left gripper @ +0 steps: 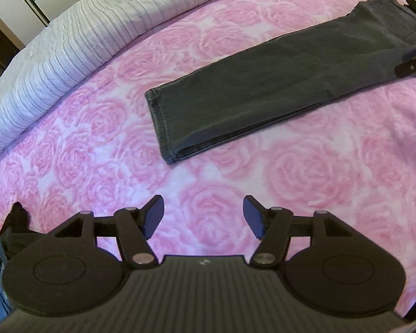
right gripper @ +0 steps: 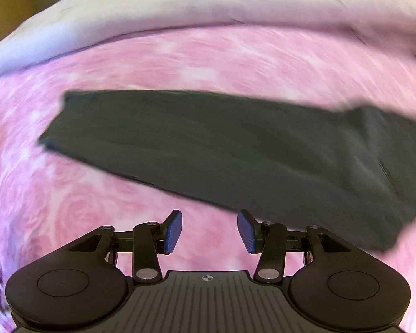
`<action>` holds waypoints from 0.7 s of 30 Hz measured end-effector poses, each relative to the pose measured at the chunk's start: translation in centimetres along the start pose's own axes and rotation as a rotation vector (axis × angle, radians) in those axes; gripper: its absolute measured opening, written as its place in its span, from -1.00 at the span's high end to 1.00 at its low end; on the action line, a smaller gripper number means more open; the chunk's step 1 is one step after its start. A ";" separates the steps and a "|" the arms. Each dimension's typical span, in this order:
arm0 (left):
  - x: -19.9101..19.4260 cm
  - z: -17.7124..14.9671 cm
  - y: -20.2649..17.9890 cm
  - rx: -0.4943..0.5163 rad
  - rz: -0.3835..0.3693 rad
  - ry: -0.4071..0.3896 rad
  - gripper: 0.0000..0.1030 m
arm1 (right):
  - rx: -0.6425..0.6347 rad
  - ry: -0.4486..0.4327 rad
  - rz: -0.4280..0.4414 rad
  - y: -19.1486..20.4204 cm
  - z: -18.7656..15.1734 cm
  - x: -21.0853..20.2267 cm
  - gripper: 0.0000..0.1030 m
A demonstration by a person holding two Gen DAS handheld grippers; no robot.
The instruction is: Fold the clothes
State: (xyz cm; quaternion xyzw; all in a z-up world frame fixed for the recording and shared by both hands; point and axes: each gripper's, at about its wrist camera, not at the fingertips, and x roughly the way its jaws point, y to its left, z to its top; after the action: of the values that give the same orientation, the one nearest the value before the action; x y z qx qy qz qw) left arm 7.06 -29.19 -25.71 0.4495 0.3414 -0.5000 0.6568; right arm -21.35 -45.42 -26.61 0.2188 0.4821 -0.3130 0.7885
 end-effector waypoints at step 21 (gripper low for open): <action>6.8 -6.0 10.3 -0.261 -0.019 -0.126 -0.19 | -1.048 -0.343 -0.145 27.2 0.3 18.9 0.07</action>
State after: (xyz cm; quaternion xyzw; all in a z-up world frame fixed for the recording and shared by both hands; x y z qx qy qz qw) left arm 18.83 -25.00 -31.45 0.3244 0.3658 -0.4849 0.7251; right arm 4.42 -31.70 -42.20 -0.2905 0.4518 -0.1159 0.8355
